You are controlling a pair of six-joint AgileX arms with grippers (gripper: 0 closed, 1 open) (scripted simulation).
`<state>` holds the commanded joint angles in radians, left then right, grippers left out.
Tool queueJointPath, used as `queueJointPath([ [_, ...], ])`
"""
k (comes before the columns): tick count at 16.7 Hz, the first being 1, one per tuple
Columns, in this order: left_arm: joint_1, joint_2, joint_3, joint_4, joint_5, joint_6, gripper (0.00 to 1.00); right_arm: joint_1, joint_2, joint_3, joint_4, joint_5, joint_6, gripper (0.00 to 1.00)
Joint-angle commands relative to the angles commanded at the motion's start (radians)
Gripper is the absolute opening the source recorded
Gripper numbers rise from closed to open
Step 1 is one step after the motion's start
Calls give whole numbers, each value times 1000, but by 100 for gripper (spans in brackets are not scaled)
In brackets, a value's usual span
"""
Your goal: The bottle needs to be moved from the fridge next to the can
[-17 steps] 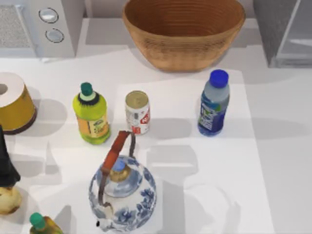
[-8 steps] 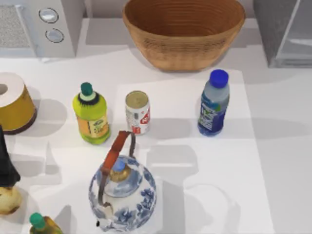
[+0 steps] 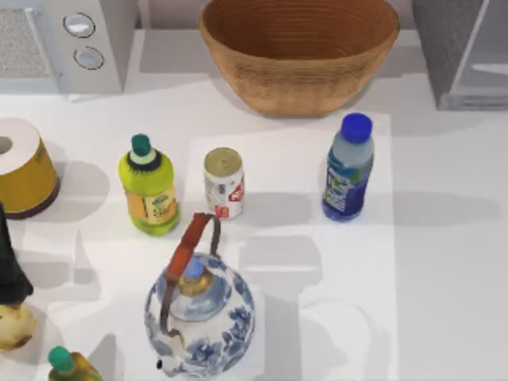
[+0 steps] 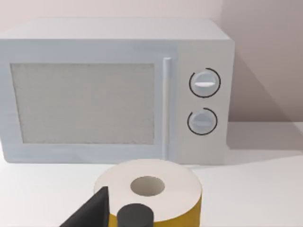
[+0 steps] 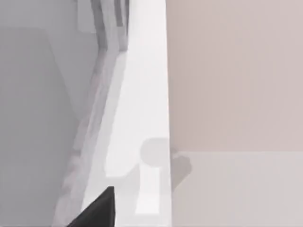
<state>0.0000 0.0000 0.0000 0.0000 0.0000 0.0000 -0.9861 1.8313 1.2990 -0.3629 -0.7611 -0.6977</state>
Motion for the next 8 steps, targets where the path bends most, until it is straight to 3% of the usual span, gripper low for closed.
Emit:
queueJointPath([
  [8,0,0,0,0,0,0,100,49,-9,-10,72,12,69,100],
])
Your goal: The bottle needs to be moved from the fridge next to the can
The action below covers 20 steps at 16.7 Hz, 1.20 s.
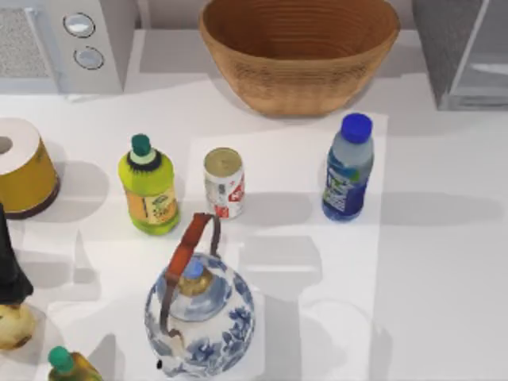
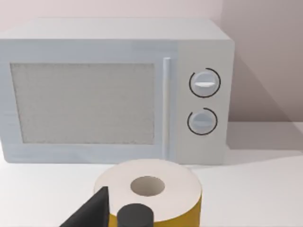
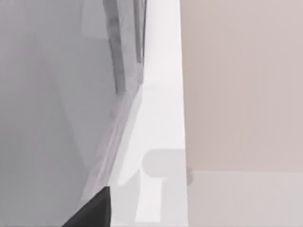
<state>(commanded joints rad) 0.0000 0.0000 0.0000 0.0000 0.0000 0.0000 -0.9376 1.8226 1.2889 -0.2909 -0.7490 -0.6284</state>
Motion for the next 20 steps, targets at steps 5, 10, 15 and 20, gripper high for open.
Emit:
queueJointPath([
  [5,0,0,0,0,0,0,100,159,-32,-49,66,137,116,100],
  [10,0,0,0,0,0,0,100,528,-101,-157,190,405,345,100],
  [15,0,0,0,0,0,0,100,846,-180,-264,309,657,564,100],
  [20,0,0,0,0,0,0,100,916,-205,-294,344,725,626,100],
])
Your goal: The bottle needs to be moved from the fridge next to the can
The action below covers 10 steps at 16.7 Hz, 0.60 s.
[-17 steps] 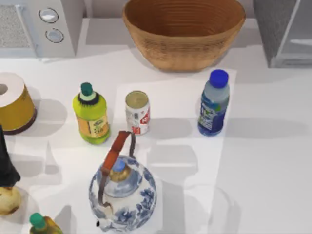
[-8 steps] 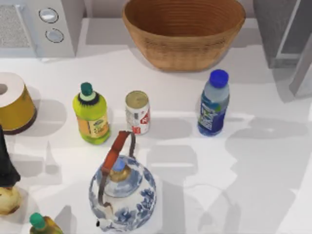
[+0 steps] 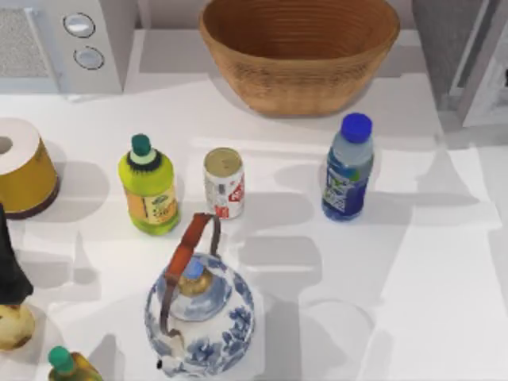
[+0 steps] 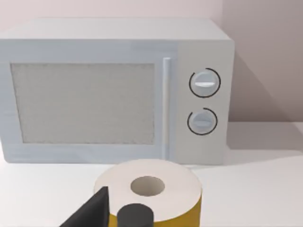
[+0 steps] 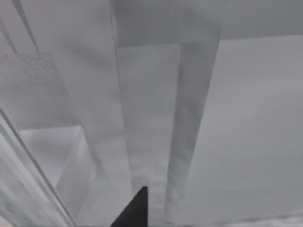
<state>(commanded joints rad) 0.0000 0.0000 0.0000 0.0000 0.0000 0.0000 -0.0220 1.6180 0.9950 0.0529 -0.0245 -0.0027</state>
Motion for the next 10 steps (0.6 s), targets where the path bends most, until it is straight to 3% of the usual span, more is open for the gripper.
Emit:
queueJointPath([
  [5,0,0,0,0,0,0,100,-18,41,35,-11,8,-5,100],
  [10,0,0,0,0,0,0,100,-16,216,248,-55,11,-5,100],
])
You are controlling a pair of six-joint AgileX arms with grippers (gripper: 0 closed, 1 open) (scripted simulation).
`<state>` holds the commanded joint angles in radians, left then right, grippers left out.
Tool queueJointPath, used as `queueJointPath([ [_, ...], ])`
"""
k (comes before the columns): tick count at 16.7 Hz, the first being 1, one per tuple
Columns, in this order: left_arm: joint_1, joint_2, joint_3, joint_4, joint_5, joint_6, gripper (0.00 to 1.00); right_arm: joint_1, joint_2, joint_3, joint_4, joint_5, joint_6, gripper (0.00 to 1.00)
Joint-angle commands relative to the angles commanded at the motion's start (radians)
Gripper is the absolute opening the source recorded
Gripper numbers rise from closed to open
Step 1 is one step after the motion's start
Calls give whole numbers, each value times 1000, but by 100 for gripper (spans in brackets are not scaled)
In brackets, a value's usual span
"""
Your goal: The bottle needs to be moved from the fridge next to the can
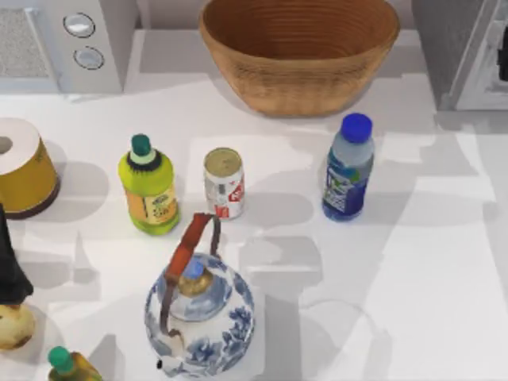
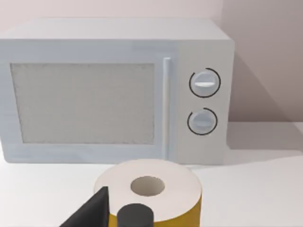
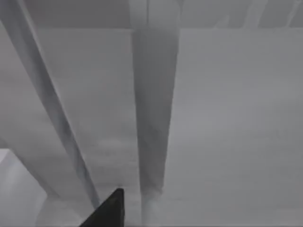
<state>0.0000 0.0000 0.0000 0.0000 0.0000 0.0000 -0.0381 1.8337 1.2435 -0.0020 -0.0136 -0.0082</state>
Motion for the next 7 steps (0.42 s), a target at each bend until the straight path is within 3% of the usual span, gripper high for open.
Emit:
queueJointPath([
  [7,0,0,0,0,0,0,100,1,150,200,-40,1,3,100],
])
